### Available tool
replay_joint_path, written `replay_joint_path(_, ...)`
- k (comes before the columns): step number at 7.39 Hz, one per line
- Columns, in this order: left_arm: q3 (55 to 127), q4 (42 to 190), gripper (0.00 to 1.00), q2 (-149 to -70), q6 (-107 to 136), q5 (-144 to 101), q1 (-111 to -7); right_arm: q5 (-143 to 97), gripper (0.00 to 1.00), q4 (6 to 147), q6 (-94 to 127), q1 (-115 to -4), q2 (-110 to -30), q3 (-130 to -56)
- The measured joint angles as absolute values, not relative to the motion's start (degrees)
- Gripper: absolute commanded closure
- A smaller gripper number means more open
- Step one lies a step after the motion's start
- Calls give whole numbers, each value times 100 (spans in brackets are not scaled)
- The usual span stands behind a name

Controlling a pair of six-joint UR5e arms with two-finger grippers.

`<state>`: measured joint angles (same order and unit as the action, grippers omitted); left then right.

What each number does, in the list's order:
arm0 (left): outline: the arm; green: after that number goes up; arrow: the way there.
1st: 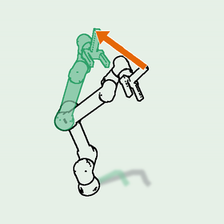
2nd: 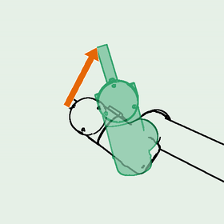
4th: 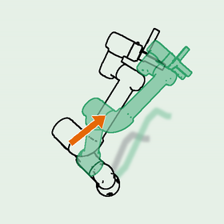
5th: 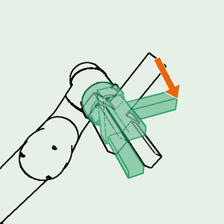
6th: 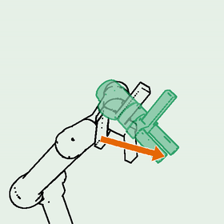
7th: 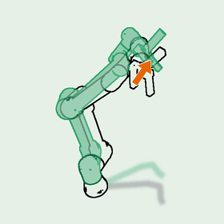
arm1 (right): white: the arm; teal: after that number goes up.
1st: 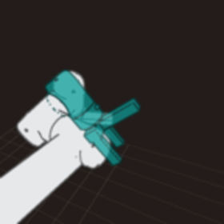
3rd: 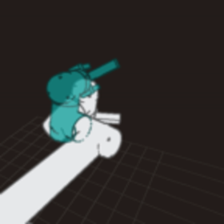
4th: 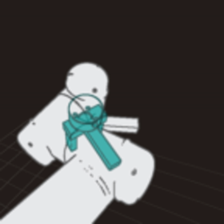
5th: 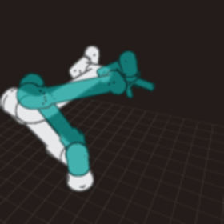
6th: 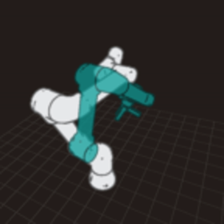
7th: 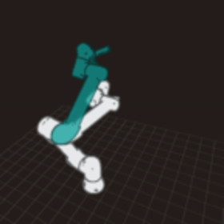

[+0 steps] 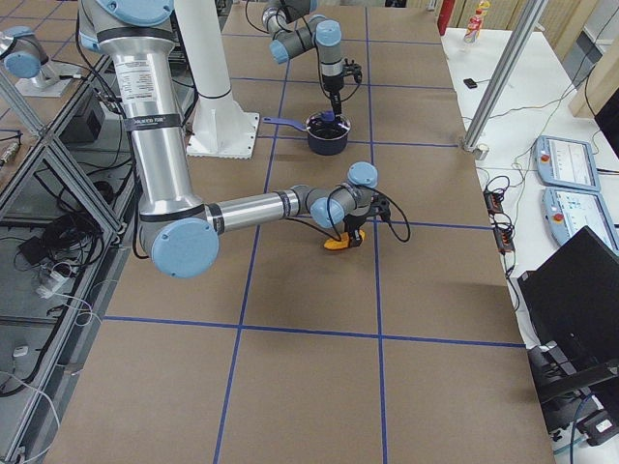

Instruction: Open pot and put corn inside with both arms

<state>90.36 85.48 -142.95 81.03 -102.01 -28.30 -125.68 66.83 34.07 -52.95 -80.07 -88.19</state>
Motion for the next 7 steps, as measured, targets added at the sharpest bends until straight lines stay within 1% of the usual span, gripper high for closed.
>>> replay_joint_path(1,9036,8551,46,-14293,8103,-10203,-2830,-12573,100,6686,3409,-5297,-8007,-8818)
replay_joint_path(2,9035,8551,46,-14292,8102,-10204,-2830,-12578,100,6683,3410,-5301,-8007,-8820)
replay_joint_path(3,9035,8552,38,-14291,8100,-10204,-2830,-12586,100,6681,3412,-5310,-8007,-8822)
replay_joint_path(4,9036,8550,23,-14288,8101,-10204,-2830,-12598,100,6682,3427,-5323,-8007,-8824)
replay_joint_path(5,9040,8548,16,-14287,8101,-10204,-2830,-12606,100,6685,3469,-5337,-8005,-8824)
replay_joint_path(7,9052,8546,14,-14290,8096,-10210,-2830,-12658,100,6685,3560,-5362,-7986,-8824)
